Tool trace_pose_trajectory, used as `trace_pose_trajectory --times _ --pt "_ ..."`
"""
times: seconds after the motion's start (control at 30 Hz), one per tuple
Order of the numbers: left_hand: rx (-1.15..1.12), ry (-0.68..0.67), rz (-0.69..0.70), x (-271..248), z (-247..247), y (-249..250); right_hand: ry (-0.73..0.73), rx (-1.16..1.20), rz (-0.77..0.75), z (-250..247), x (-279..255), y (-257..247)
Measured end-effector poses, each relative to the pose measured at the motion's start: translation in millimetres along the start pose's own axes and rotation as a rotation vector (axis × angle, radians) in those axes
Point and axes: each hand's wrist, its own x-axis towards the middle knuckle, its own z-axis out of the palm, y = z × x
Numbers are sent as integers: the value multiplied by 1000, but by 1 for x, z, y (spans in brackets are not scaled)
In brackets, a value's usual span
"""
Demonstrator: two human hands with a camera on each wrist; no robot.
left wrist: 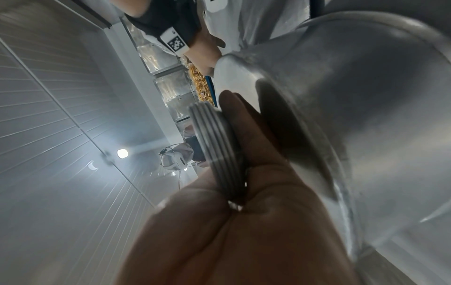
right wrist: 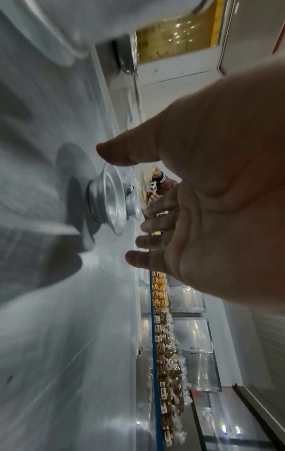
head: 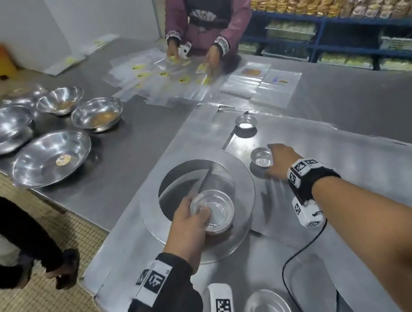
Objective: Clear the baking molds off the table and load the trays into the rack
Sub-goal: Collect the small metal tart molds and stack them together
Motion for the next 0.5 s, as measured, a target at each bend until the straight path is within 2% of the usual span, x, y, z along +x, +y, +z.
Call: trace_pose_trajectory --times 0.23,0.37,0.5 --pt "1 -36 -1 2 -2 -1 -5 -91 31 4 42 -3" --pt "101 27 14 1 -1 -1 -16 -150 25 4 33 -5" --pt "126 26 7 -1 -3 -5 -136 -269 -8 1 17 -14"
